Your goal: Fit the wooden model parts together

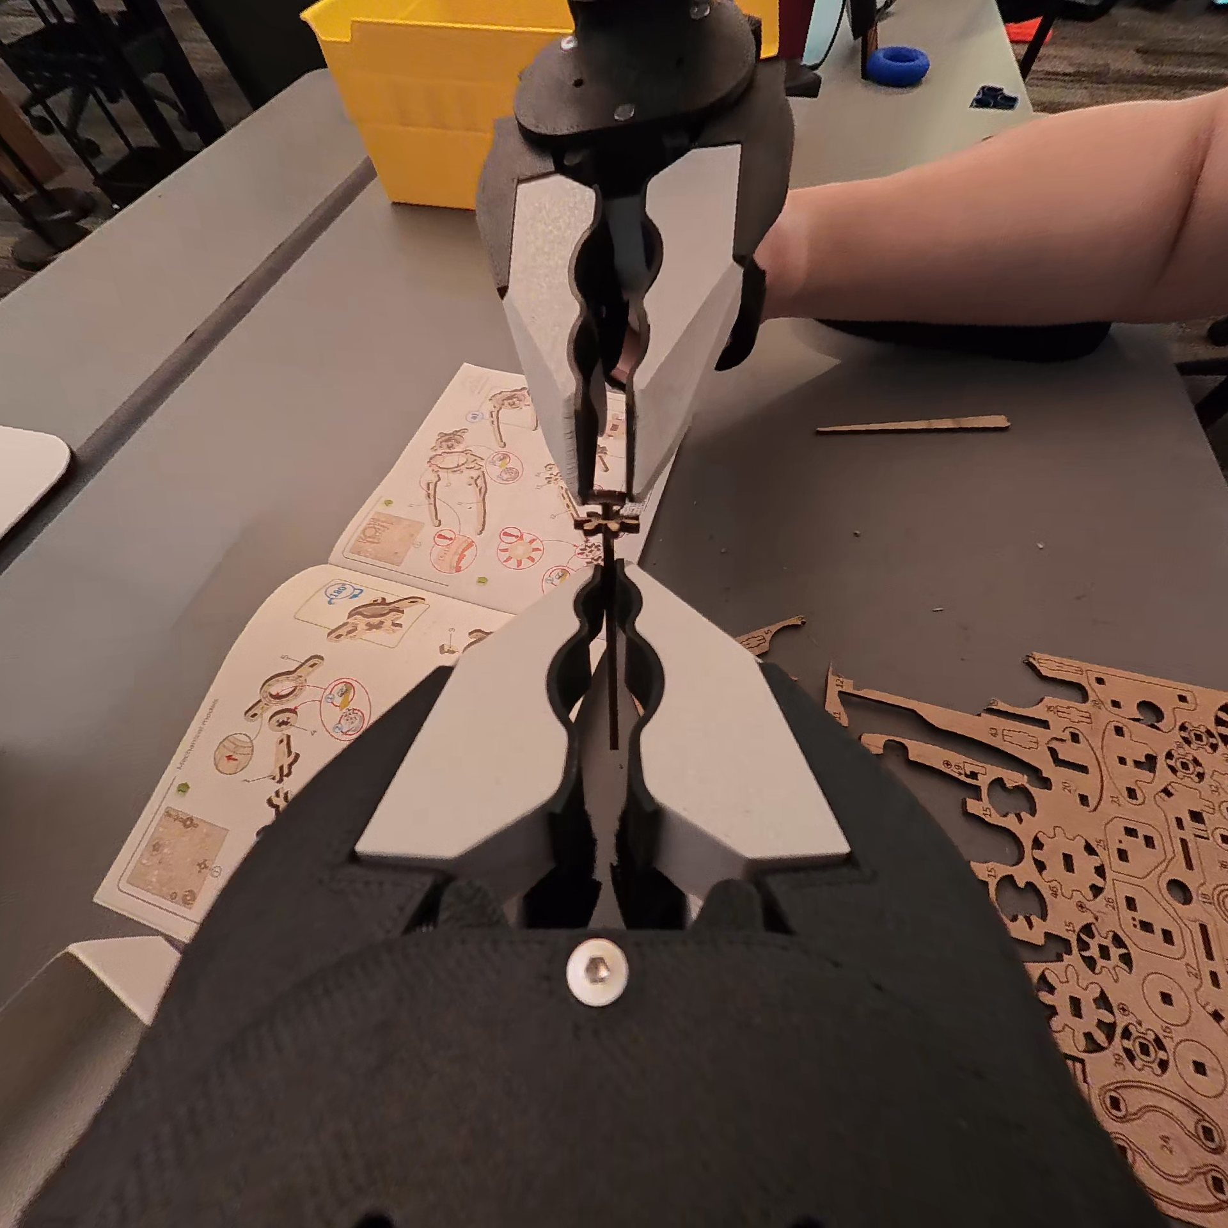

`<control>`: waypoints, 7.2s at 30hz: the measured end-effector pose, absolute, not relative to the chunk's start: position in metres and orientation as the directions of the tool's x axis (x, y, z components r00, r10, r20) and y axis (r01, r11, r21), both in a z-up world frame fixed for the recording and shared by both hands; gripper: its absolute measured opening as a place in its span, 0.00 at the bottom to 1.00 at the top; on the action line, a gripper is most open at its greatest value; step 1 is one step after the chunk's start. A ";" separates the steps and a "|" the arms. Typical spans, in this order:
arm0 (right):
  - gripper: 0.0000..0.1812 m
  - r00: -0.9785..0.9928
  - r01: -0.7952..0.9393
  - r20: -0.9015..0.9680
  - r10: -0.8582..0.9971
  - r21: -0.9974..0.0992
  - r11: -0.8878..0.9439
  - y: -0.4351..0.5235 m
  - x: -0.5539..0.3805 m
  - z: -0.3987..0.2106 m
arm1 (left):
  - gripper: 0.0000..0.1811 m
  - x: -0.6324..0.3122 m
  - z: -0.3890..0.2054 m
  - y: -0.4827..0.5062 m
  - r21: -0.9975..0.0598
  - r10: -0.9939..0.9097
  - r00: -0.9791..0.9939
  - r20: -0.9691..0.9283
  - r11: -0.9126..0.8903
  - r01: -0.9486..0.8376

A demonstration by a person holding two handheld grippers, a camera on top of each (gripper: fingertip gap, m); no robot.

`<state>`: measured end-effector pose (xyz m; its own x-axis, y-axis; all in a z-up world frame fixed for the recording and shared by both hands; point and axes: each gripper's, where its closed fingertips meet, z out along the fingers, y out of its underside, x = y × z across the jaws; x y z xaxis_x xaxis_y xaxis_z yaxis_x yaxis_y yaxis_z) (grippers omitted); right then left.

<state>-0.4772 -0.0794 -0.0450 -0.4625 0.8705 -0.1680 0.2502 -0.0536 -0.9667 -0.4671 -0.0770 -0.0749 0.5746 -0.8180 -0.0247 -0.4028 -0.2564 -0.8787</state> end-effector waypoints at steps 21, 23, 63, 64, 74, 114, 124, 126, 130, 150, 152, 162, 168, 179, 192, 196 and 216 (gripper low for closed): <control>0.04 -0.426 0.292 -0.164 0.890 -0.956 -0.036 -0.080 -0.481 -0.047 | 0.00 -0.467 -0.076 -0.075 -0.883 -0.811 0.584 -0.037 -0.247 -0.400; 0.04 -0.430 0.291 -0.167 0.887 -0.956 -0.039 -0.081 -0.481 -0.046 | 0.00 -0.467 -0.076 -0.074 -0.884 -0.810 0.585 -0.042 -0.243 -0.399; 0.04 -0.429 0.285 -0.223 0.875 -0.953 -0.103 -0.079 -0.480 -0.037 | 0.00 -0.468 -0.065 -0.073 -0.890 -0.787 0.598 -0.151 -0.156 -0.429; 0.04 -0.428 0.286 -0.225 0.875 -0.952 -0.106 -0.078 -0.479 -0.037 | 0.00 -0.468 -0.064 -0.072 -0.889 -0.782 0.600 -0.168 -0.144 -0.435; 0.04 -0.441 0.325 -0.235 0.867 -0.941 -0.089 -0.081 -0.477 -0.041 | 0.00 -0.467 -0.066 -0.076 -0.881 -0.806 0.579 -0.119 -0.184 -0.437; 0.02 -0.317 0.279 -0.083 0.945 -0.960 0.009 -0.058 -0.480 -0.041 | 0.00 -0.483 -0.092 -0.065 -0.783 -0.739 0.630 -0.239 -0.237 -0.575; 0.00 -0.370 0.302 -0.105 0.923 -0.953 0.013 -0.069 -0.482 -0.053 | 0.00 -0.479 -0.089 -0.066 -0.793 -0.747 0.619 -0.243 -0.214 -0.570; 0.00 -0.378 0.316 -0.102 0.920 -0.948 0.025 -0.071 -0.482 -0.057 | 0.00 -0.478 -0.089 -0.066 -0.798 -0.749 0.620 -0.232 -0.218 -0.562; 0.00 -0.379 0.313 -0.094 0.921 -0.949 0.031 -0.073 -0.483 -0.057 | 0.00 -0.478 -0.088 -0.067 -0.800 -0.750 0.620 -0.228 -0.218 -0.558; 0.00 -0.457 0.319 -0.069 0.887 -0.943 0.091 -0.082 -0.478 -0.086 | 0.00 -0.474 -0.117 -0.079 -0.734 -0.807 0.554 -0.205 -0.247 -0.632; 0.00 -0.471 0.317 -0.083 0.878 -0.945 0.081 -0.084 -0.477 -0.088 | 0.00 -0.472 -0.120 -0.081 -0.728 -0.817 0.545 -0.187 -0.257 -0.635; 0.01 -0.473 0.331 -0.043 0.880 -0.934 0.133 -0.086 -0.476 -0.098 | 0.00 -0.475 -0.128 -0.083 -0.708 -0.828 0.535 -0.167 -0.276 -0.650; 0.01 -0.476 0.326 -0.008 0.879 -0.930 0.168 -0.086 -0.476 -0.099 | 0.00 -0.475 -0.128 -0.084 -0.714 -0.830 0.533 -0.165 -0.272 -0.645; 0.01 -0.461 0.359 0.010 0.887 -0.912 0.197 -0.087 -0.476 -0.100 | 0.00 -0.475 -0.129 -0.085 -0.695 -0.819 0.547 -0.171 -0.293 -0.656; 0.00 -0.464 0.374 0.042 0.885 -0.896 0.239 -0.092 -0.476 -0.099 | 0.00 -0.475 -0.128 -0.088 -0.645 -0.813 0.530 -0.240 -0.274 -0.713; 0.00 -0.461 0.369 0.038 0.886 -0.900 0.231 -0.092 -0.476 -0.095 | 0.00 -0.474 -0.125 -0.087 -0.656 -0.810 0.532 -0.248 -0.264 -0.707; 0.03 -0.441 0.302 0.202 0.874 -0.884 0.356 -0.087 -0.474 -0.080 | 0.00 -0.469 -0.112 -0.083 -0.756 -0.820 0.536 -0.199 -0.220 -0.617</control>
